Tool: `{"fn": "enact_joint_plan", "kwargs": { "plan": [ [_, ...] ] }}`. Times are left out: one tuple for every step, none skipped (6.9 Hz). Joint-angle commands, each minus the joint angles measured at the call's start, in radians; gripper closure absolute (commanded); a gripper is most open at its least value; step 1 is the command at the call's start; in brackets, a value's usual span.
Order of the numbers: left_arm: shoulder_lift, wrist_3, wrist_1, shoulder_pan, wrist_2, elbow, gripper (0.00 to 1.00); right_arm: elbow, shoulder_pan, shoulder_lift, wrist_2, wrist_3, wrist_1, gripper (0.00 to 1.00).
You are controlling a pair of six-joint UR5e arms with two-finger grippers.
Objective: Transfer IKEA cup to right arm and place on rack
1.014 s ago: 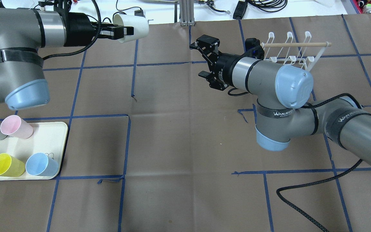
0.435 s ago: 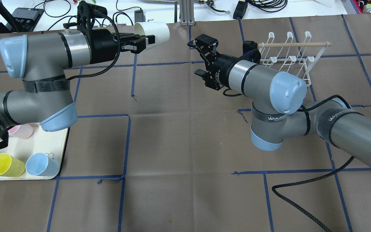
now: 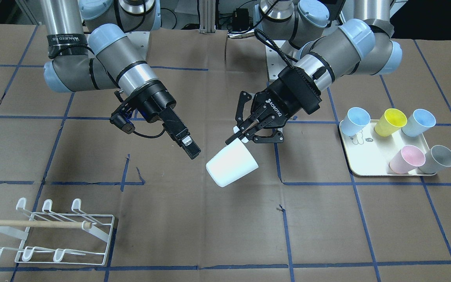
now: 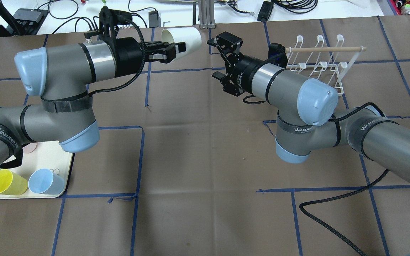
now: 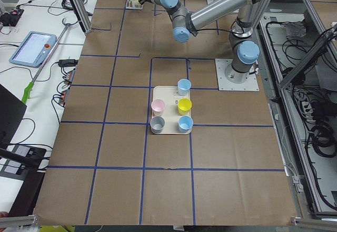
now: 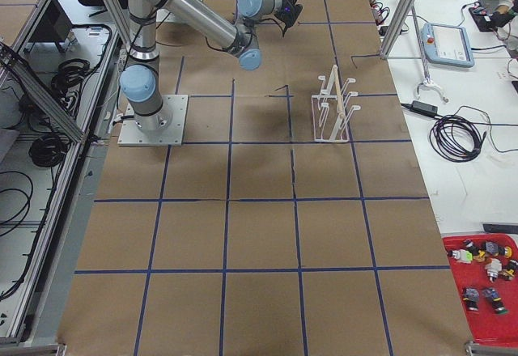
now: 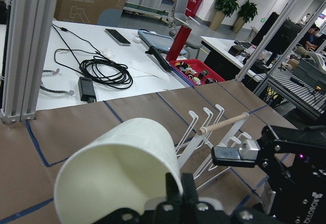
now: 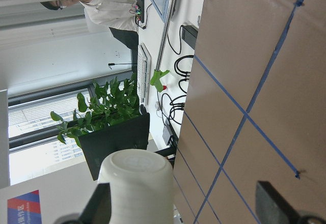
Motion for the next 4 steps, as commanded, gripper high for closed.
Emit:
{"fn": "enact_joint_plan", "kwargs": {
  "plan": [
    [0.0, -0.01, 0.005, -0.013, 0.013, -0.002, 1.0, -0.011, 0.009, 0.004, 0.0, 0.092, -0.034, 0.02],
    [0.001, -0.016, 0.005, -0.013, 0.013, -0.002, 1.0, -0.024, 0.01, 0.015, 0.0, 0.094, -0.034, 0.02],
    [0.001, -0.016, 0.005, -0.013, 0.011, -0.002, 1.0, -0.05, 0.01, 0.044, 0.0, 0.095, -0.034, 0.02],
    [0.001, -0.016, 0.005, -0.013, 0.013, -0.002, 1.0, -0.08, 0.024, 0.076, 0.0, 0.115, -0.035, 0.02]
  ]
}}
